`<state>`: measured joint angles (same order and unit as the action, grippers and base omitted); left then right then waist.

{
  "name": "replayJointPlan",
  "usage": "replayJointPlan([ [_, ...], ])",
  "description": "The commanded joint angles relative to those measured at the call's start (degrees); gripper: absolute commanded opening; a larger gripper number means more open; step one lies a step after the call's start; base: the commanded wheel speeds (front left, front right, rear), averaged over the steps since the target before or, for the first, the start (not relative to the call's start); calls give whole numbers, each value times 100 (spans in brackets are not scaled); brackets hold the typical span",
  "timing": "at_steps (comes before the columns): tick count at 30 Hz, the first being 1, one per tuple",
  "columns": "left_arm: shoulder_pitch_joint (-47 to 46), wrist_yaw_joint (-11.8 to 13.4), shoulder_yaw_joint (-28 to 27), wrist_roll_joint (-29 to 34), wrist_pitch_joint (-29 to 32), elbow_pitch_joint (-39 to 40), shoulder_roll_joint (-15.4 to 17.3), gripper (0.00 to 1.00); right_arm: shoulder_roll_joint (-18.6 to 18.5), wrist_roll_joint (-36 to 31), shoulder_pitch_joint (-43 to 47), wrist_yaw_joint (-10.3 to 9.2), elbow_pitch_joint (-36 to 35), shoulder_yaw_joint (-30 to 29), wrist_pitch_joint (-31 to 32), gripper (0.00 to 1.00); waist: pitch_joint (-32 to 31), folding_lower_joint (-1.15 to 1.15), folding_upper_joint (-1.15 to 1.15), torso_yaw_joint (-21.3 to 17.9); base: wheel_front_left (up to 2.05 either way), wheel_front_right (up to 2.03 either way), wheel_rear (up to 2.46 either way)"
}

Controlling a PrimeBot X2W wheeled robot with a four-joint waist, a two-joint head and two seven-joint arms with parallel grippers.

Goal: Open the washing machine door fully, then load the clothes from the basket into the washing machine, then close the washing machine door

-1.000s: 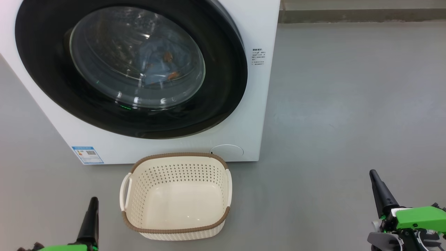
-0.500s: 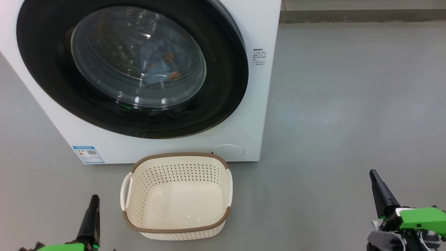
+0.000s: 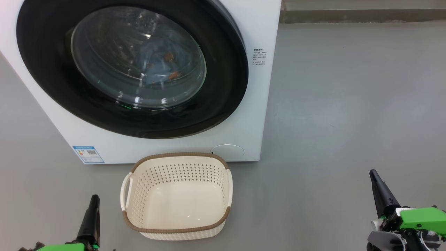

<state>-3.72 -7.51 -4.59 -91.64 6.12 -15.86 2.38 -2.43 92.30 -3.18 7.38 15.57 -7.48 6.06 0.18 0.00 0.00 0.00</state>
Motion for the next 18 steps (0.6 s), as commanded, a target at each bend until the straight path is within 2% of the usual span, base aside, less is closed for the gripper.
replayJointPlan([
  [1, -246, 2, -194, -51, 37, 183, 50, 0, -62, 2, -299, 11, -156, 115, 27, 0, 0, 0, 0, 0, 0, 0, 0],
  [18, -246, 2, -194, -52, 37, 183, 50, 0, -58, -3, -299, 11, -156, 109, 32, 0, 0, 0, 0, 0, 0, 0, 0],
])
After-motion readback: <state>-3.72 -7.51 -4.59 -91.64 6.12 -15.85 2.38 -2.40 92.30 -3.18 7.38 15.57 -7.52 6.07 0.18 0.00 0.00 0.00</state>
